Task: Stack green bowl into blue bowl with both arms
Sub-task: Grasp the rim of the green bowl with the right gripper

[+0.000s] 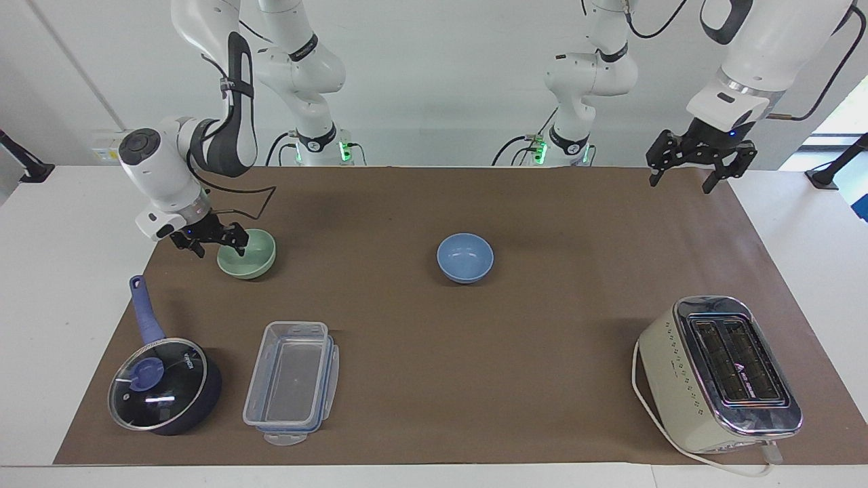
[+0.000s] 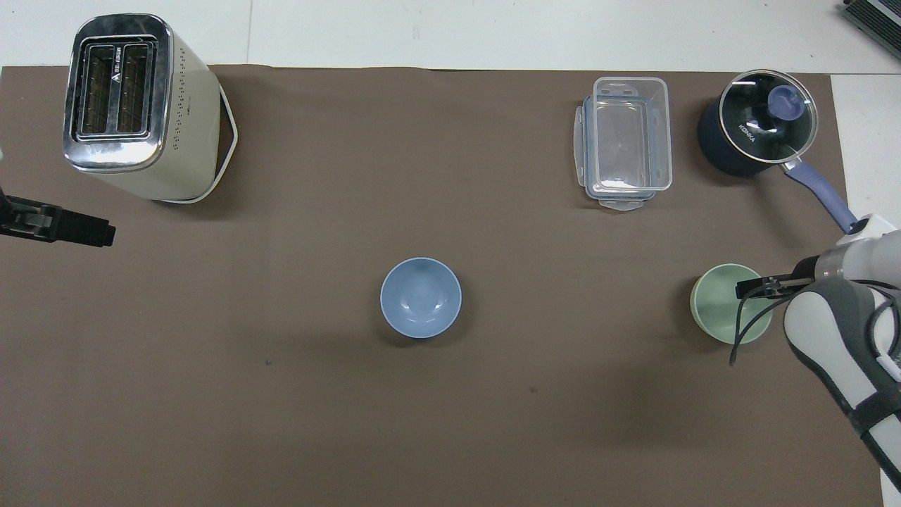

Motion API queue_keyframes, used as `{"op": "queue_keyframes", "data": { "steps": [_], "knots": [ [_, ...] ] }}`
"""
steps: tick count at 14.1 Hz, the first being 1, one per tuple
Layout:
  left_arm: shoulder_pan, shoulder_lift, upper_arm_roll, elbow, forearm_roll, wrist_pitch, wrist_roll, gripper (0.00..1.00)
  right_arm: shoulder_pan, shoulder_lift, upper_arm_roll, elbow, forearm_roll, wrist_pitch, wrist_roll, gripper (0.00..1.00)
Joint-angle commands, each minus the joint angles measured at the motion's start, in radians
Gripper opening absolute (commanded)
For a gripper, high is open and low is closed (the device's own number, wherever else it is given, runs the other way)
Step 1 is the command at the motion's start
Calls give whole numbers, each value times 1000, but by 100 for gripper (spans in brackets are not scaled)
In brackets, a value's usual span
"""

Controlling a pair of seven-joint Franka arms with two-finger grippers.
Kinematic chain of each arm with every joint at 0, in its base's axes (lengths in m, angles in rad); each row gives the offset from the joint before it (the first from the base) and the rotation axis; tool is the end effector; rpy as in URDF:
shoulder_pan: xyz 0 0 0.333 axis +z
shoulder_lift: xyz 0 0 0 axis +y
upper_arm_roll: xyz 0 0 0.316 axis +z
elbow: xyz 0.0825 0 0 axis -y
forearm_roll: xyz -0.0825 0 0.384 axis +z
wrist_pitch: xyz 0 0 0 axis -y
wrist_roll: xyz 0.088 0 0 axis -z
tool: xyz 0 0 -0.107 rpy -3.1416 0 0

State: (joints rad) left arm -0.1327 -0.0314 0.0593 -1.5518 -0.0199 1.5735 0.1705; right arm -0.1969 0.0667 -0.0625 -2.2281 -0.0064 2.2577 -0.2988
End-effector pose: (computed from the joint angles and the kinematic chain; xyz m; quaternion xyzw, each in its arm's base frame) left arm 0.5439 -0.0415 0.6510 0.9921 -0.1218 0.0270 0.0096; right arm 0.5119 -0.1359 0.3401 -0.9996 -0.0218 0.0190 0.0007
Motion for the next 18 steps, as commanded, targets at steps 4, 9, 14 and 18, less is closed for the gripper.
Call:
{"op": "queue_keyframes", "data": {
  "steps": [4, 9, 14, 18],
  "knots": [
    [13, 61, -12, 79, 34, -47, 23, 100, -25, 12, 9, -47, 2, 56, -40, 100],
    [12, 39, -12, 53, 32, -52, 23, 100, -24, 13, 9, -48, 2, 53, -59, 24],
    [15, 27, -9, 56, 24, -127, 6, 100, -25, 24, 9, -33, 5, 53, -52, 0],
    [27, 25, -7, 50, -17, -130, -28, 100, -22, -1, 13, 77, 14, -102, -54, 0]
  ]
}}
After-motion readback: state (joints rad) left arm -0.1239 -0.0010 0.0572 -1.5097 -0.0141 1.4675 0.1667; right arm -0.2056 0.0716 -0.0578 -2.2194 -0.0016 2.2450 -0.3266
